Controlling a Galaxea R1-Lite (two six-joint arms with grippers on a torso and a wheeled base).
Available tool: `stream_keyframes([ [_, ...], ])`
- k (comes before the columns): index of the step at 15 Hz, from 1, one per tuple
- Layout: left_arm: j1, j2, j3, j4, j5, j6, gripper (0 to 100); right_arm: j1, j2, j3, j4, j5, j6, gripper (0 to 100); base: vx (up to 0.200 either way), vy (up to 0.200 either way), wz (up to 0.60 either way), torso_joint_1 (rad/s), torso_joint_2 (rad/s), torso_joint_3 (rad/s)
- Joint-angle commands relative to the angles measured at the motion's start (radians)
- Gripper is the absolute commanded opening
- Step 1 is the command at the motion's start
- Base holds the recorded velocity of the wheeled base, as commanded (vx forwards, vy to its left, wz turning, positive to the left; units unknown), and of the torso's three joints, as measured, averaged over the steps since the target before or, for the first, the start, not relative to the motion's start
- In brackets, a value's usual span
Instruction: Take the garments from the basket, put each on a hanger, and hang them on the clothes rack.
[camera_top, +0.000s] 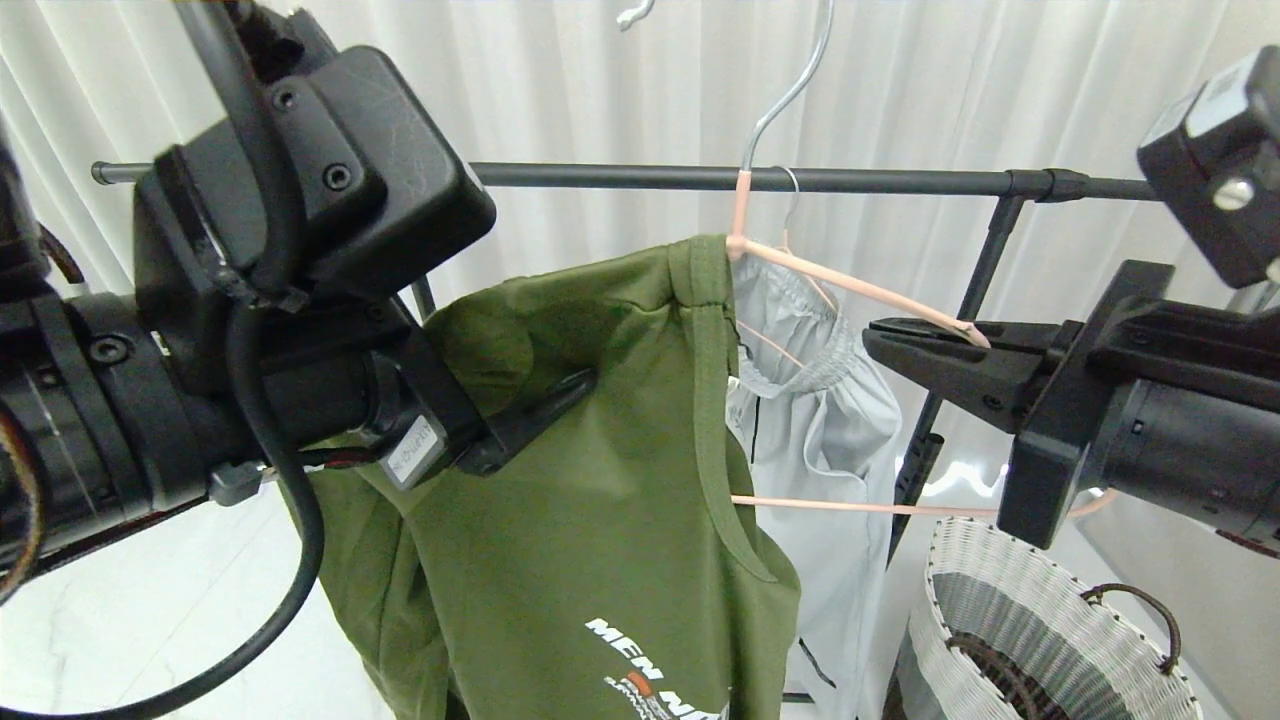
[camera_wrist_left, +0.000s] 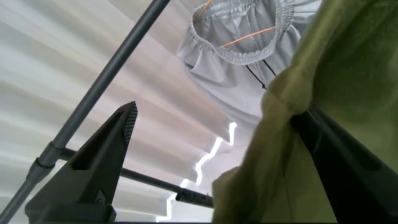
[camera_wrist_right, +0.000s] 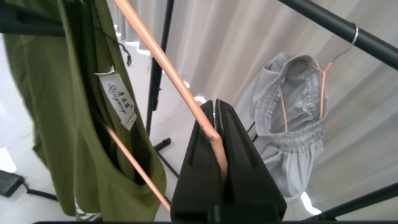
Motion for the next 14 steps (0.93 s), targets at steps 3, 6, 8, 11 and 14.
stream_keyframes([
  [3,-0.001,-0.001,0.012,-0.001,0.000,0.000,0,0.016,0.001,0.000,-0.001,0.000,-0.001,0,0.000,0.000,0.00,0.000,0.00,0.000],
  [6,-0.001,-0.007,0.023,-0.001,0.000,-0.002,0,0.030,0.000,0.000,-0.001,0.000,-0.001,0,0.000,0.000,0.00,0.000,0.00,0.000],
  [8,0.001,-0.007,0.023,-0.001,0.002,-0.002,0,0.036,0.000,-0.002,-0.001,0.000,-0.001,0,0.000,0.000,0.00,0.000,0.00,0.000],
  [11,0.015,-0.006,0.023,-0.001,0.003,0.000,0,0.036,-0.002,-0.002,0.003,-0.001,-0.001,0,0.000,0.000,0.00,0.000,0.00,0.000],
  [14,0.018,-0.009,0.026,-0.003,0.009,0.000,0,0.030,-0.002,0.000,0.004,-0.011,-0.001,100,0.000,0.000,0.00,0.000,0.00,0.000],
])
